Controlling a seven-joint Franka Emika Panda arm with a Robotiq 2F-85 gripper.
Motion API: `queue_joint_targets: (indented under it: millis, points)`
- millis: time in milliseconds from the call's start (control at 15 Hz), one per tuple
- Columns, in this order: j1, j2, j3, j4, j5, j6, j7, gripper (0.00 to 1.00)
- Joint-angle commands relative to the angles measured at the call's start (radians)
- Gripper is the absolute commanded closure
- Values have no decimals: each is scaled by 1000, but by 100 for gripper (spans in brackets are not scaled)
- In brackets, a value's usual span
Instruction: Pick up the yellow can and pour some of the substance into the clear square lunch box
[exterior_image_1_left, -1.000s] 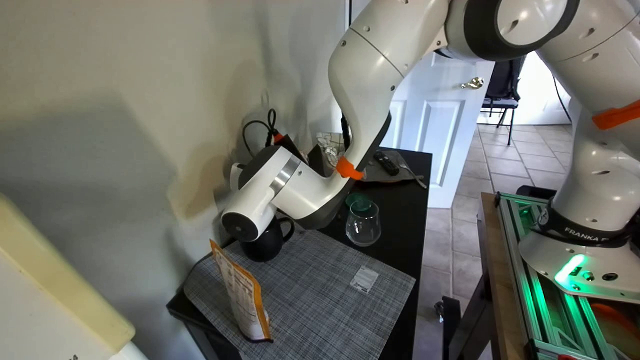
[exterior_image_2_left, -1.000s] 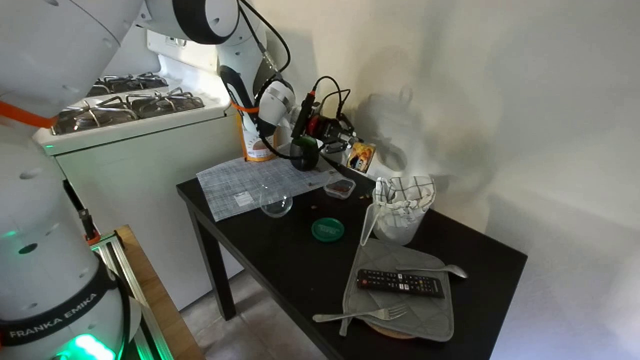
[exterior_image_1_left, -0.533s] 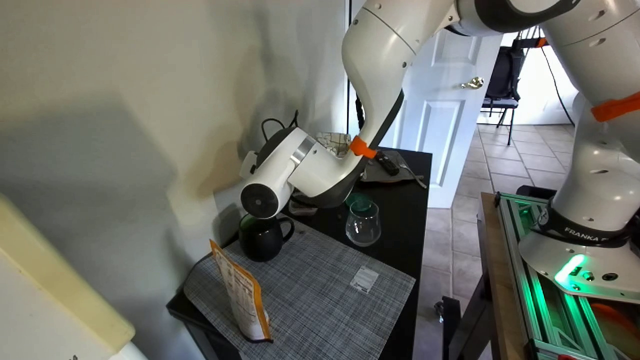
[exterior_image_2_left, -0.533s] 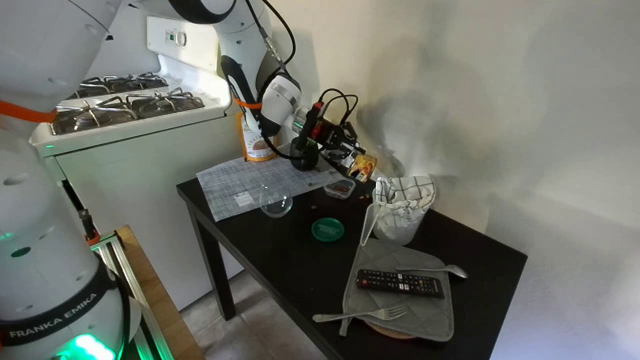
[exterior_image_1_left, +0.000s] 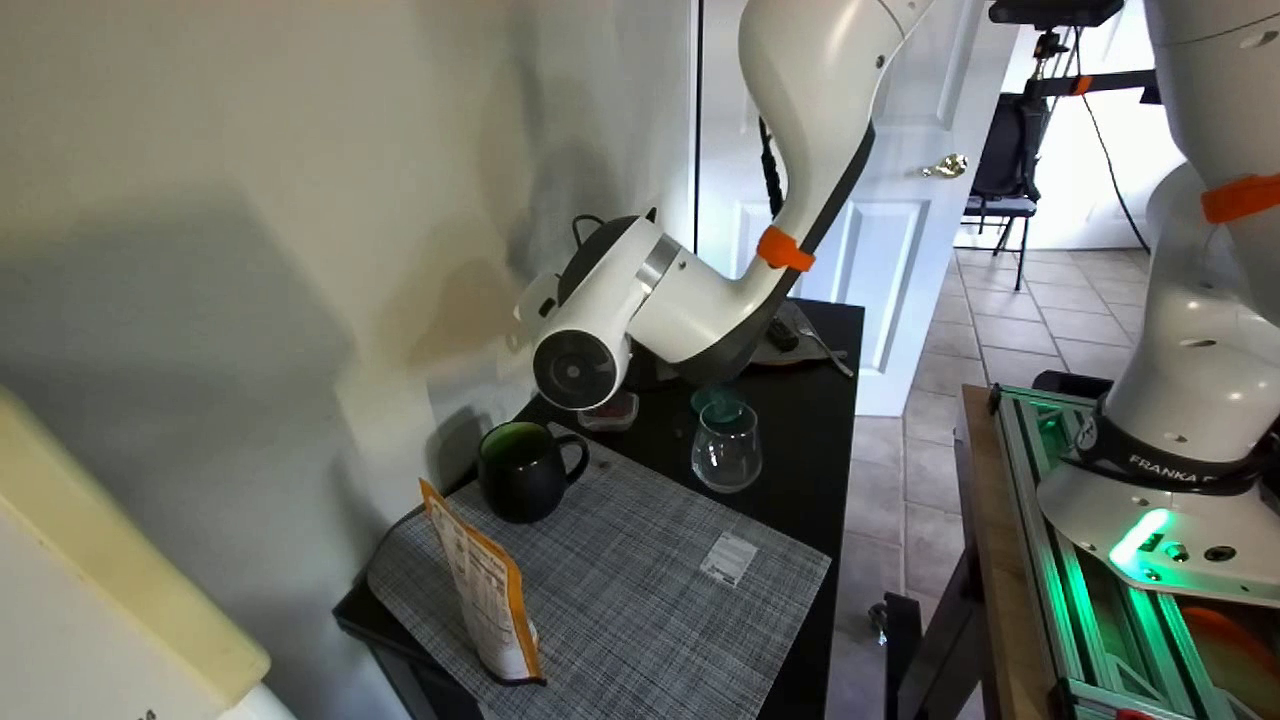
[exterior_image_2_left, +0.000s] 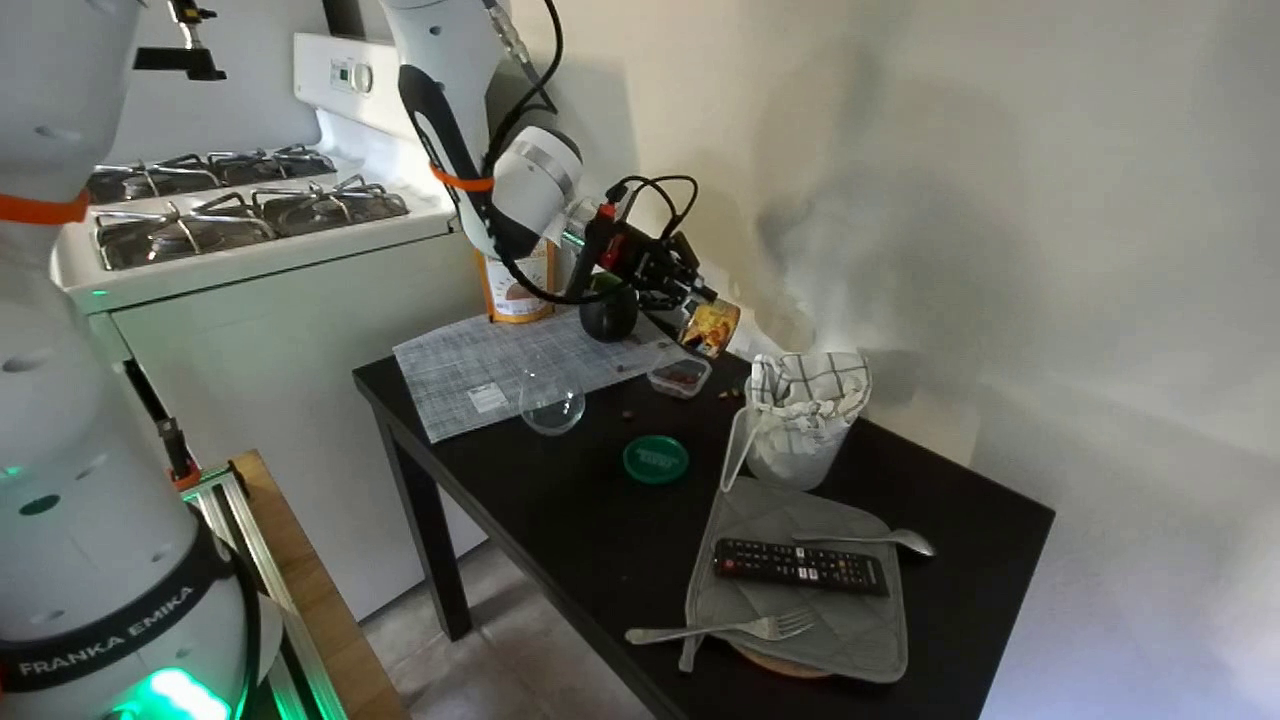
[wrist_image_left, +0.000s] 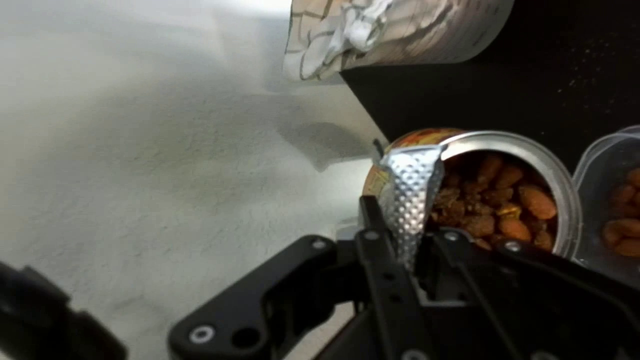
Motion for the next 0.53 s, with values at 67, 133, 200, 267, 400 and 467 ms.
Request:
queue_joint_targets:
  millis: [67,133,200,267,400,467]
  points:
    - [-37,-188,2,-207,2,79,96,96]
    - [-55,-216,-3,-234,-9,124,109,96]
    - [-74,-251,-10,-263,-18,174,126,96]
    - [-92,-281,-19,-287,-24,225,142,96]
    - [-134,-333,-44,-320,-40,350,166,96]
    - [-151,-355,-58,-332,-45,407,166,96]
